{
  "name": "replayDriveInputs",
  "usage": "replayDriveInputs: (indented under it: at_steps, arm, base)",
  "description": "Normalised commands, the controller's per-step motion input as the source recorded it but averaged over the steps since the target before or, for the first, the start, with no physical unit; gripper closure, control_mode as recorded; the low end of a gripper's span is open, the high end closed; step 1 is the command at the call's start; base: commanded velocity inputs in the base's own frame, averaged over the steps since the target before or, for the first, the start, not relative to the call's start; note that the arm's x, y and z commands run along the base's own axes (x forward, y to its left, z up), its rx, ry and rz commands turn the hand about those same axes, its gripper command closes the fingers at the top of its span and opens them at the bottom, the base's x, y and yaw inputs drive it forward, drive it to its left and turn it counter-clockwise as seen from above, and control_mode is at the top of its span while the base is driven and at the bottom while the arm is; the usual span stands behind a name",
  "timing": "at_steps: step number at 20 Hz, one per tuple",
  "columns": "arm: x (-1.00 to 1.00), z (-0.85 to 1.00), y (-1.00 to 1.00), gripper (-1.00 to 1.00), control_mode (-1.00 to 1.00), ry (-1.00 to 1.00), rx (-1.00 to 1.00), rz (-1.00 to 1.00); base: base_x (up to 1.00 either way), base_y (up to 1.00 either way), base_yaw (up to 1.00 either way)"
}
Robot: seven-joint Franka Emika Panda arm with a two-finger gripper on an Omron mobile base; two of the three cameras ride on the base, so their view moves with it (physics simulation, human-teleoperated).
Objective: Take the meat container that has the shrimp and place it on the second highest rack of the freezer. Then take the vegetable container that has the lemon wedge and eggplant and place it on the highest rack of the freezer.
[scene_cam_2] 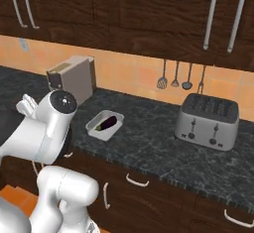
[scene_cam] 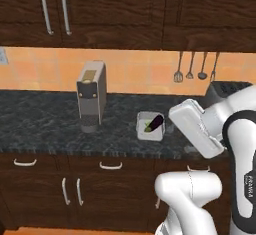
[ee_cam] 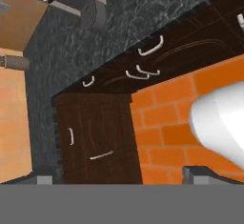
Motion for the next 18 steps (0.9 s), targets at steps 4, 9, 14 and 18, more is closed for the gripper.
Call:
replayDriveInputs:
  at_steps: [4, 9, 14, 18]
  arm:
    - [0.00, 0.00, 0.00, -1.00, 1.00, 0.00, 0.00, 0.00]
    - [0.40, -0.05, -0.04, -1.00, -1.00, 0.04, 0.01, -0.07]
    - [1.00, -0.58, -0.67, -1.00, -1.00, 0.34, 0.00, -0.21]
    - [1.00, -1.00, -0.47, -1.00, -1.00, 0.44, 0.00, -0.09]
  base:
    - [0.20, 0.42, -0.21]
    - [0.46, 0.04, -0.12]
    - [0.00, 0.00, 0.00]
    - [0.00, 0.00, 0.00]
